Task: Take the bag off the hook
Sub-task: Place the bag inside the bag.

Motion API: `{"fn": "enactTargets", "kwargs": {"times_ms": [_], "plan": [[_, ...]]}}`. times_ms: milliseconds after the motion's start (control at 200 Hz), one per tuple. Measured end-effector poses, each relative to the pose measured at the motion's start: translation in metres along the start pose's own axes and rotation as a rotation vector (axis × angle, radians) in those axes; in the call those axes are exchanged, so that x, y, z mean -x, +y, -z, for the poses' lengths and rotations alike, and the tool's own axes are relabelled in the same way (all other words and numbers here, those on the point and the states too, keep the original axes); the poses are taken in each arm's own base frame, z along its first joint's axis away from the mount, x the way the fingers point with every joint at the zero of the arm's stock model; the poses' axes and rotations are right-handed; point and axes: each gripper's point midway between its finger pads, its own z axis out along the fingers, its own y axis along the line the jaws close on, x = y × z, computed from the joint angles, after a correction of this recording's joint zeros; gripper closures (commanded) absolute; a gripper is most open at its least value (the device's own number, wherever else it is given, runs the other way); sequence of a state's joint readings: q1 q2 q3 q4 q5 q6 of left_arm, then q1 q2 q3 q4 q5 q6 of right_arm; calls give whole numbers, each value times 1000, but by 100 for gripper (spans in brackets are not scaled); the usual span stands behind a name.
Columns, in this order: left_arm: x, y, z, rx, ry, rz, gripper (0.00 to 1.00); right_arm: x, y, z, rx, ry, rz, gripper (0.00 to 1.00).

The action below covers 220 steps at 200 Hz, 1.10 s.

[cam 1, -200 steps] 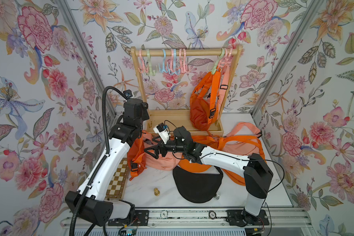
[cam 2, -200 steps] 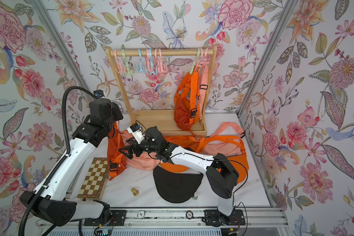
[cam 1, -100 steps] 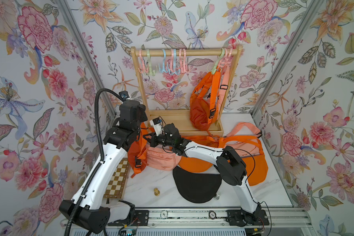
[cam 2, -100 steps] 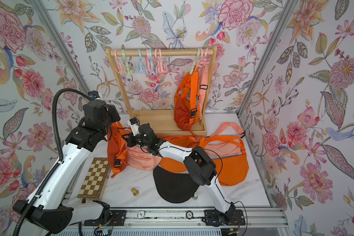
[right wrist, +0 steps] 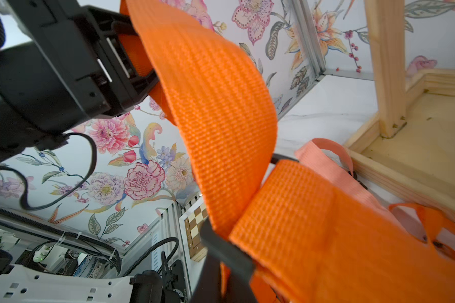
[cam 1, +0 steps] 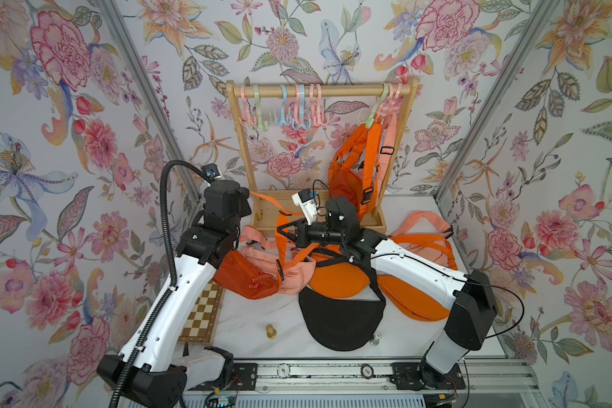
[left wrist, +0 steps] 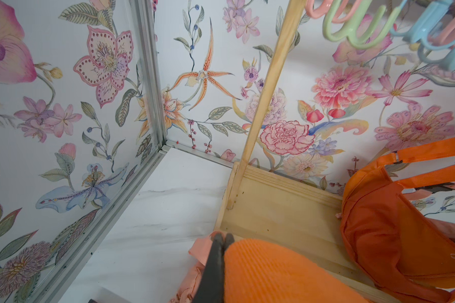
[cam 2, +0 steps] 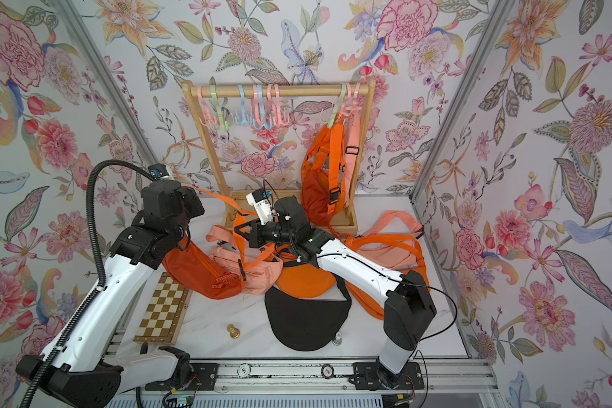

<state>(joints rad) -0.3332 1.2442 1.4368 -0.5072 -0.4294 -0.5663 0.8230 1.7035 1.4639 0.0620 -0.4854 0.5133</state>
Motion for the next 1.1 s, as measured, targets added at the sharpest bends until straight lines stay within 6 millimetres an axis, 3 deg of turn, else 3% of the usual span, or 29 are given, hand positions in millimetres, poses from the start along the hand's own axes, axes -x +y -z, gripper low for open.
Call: {"fn": "enactTargets", "kwargs": {"times_ms": [130,255,320,430,520,641,741,861,981,1031,1066,1101], "plan": [[-30,10,-15,26,60,-13,100,-30,-37,-2,-73,82,-85,100],[-62,23,-28,54,132,-22,95,-47,-54,-8,-117,149,-128,100],[-76,30,-35,68,158,-26,75,-47,-62,-13,-132,161,-139,100],[-101,40,-46,77,204,-15,22,-39,-88,-19,-181,168,-152,100],[-117,47,-57,82,244,-2,1,-31,-119,-30,-225,171,-171,100],[-126,43,-66,48,279,21,0,-43,-160,-45,-277,212,-206,100],[-125,29,-64,-38,296,58,1,-77,-186,-55,-320,290,-250,100],[-113,6,-49,-189,292,140,1,-109,-199,-55,-359,365,-276,100],[-89,-16,-20,-355,257,212,1,-116,-200,-54,-373,383,-266,100],[-80,-20,-9,-401,242,227,1,-116,-200,-54,-374,384,-259,81],[-76,-21,-3,-418,231,231,1,-117,-199,-53,-374,384,-259,62],[-72,-21,2,-425,221,236,1,-118,-199,-50,-376,387,-254,51]]}}
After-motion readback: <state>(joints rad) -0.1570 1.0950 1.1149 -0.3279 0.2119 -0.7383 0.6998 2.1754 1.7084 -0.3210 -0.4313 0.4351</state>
